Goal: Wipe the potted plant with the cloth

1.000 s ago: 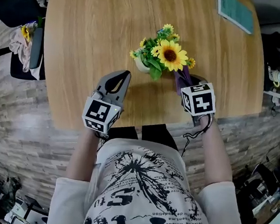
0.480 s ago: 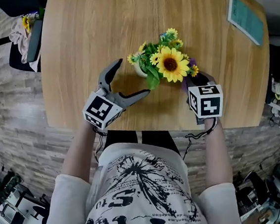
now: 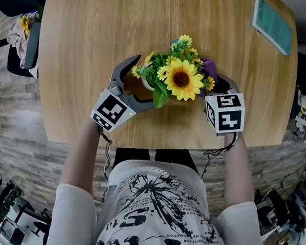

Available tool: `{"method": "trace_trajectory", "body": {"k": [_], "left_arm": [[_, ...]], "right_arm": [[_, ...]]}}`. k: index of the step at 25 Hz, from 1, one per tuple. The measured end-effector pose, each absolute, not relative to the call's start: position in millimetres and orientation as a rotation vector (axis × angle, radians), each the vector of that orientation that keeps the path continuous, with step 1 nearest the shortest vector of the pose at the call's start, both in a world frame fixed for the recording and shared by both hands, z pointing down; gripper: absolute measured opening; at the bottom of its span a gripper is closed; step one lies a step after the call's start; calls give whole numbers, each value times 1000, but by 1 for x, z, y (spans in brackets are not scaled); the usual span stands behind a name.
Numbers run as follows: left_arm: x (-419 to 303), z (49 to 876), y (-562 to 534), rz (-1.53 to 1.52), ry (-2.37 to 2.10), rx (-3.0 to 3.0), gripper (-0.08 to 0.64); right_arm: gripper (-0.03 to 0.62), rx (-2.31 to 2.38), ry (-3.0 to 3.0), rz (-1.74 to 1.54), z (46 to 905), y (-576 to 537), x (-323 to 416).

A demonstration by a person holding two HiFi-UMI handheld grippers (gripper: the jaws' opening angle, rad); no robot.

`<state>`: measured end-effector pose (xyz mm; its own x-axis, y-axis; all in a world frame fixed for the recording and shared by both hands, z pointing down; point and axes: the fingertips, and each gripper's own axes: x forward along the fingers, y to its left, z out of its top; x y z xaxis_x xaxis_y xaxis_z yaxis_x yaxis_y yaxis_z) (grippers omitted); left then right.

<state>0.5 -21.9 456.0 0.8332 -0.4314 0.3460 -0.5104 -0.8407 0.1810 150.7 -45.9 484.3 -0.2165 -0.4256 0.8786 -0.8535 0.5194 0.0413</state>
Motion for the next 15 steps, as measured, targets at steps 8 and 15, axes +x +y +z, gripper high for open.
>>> {"method": "trace_trajectory", "body": {"k": [8, 15], "left_arm": [[21, 471, -31, 526, -619, 2794, 589], [20, 487, -28, 698, -617, 2818, 526]], "right_arm": [[94, 1081, -1877, 575, 483, -59, 156], [93, 1082, -1892, 608, 486, -60, 157]]}}
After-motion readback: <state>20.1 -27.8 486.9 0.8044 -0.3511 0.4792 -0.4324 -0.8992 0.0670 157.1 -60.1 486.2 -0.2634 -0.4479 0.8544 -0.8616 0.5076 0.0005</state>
